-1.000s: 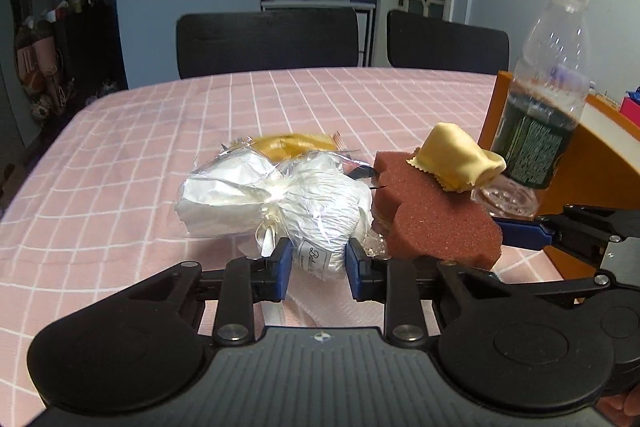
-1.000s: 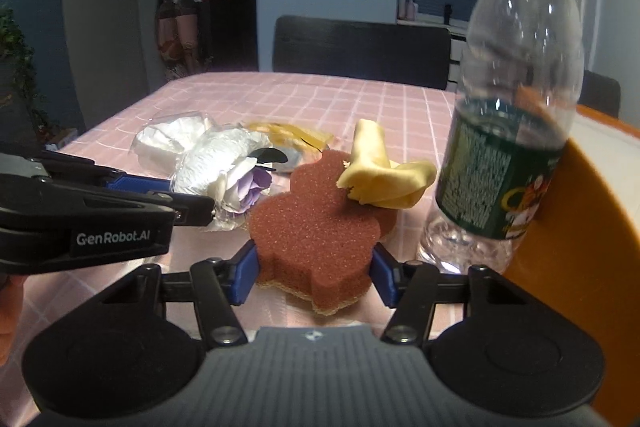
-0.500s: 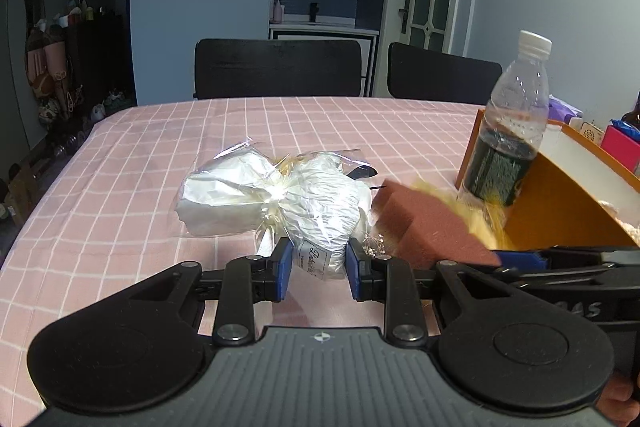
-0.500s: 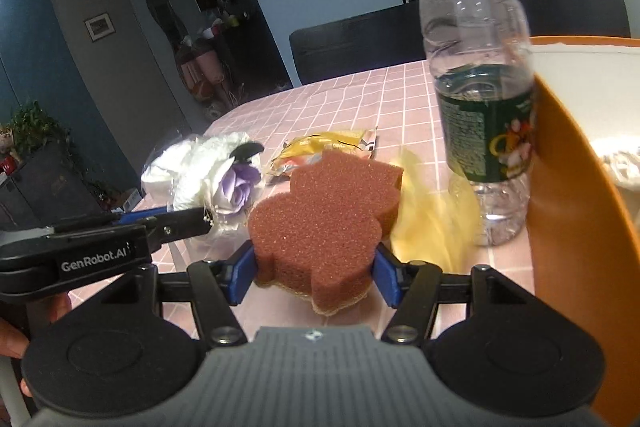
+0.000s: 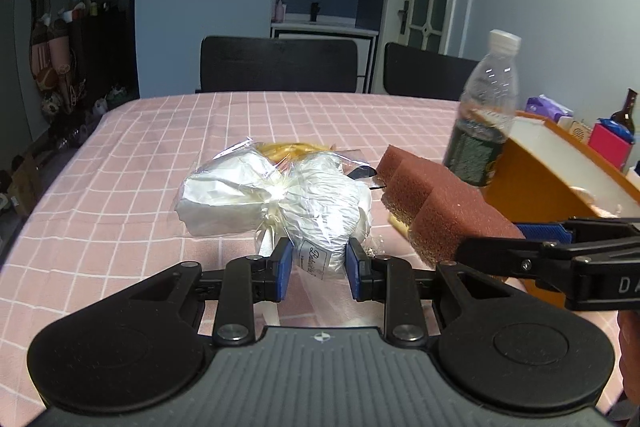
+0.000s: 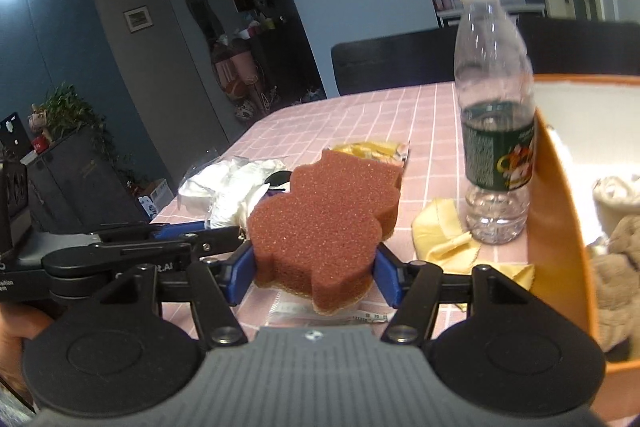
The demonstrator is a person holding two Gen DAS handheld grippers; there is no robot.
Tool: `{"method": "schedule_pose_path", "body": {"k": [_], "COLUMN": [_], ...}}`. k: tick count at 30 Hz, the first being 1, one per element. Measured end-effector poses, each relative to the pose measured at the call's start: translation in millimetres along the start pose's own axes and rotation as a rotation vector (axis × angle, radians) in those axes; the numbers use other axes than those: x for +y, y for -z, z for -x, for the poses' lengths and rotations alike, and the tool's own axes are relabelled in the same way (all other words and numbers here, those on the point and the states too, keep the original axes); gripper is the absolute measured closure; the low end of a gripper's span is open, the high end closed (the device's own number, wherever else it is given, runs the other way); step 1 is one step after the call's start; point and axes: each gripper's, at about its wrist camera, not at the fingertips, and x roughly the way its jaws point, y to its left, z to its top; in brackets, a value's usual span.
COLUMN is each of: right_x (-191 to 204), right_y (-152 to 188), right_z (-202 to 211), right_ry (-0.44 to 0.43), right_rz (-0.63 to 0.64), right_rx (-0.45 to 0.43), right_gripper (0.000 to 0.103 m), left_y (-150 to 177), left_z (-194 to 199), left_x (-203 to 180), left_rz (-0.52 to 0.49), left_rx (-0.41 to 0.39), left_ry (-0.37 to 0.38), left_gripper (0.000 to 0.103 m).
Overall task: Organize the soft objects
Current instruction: 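Carry the tissue bundle and red sponge over the box and release both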
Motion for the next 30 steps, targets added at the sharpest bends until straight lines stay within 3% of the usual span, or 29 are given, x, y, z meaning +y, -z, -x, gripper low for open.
{"method": "schedule_pose_path", "body": {"k": [12, 25, 30], "right_x": [14.4, -8.6, -25.5], "right_y": [0.2, -11.4, -22.1], "right_z": [57.8, 109.7, 134.3], "right_ry": [0.094, 0.256, 0.313], "right_rz": [0.099, 0.172, 0.178], "right_rx": [-0.039, -0.077, -0.042], "right_gripper": [0.043, 0.043, 0.043], "left_y": [-3.2, -15.2, -23.9], "left_z": [45.9, 73.8, 75.8], "left_x": [-34.9, -85.0, -114.0], "left_rz": [-0.065, -0.158, -0.229], "left_rx": [-0.060, -0.144, -0.168], "left_ry": [0.094, 0.216, 0.299], "left_gripper": [0.072, 0.071, 0.072]}}
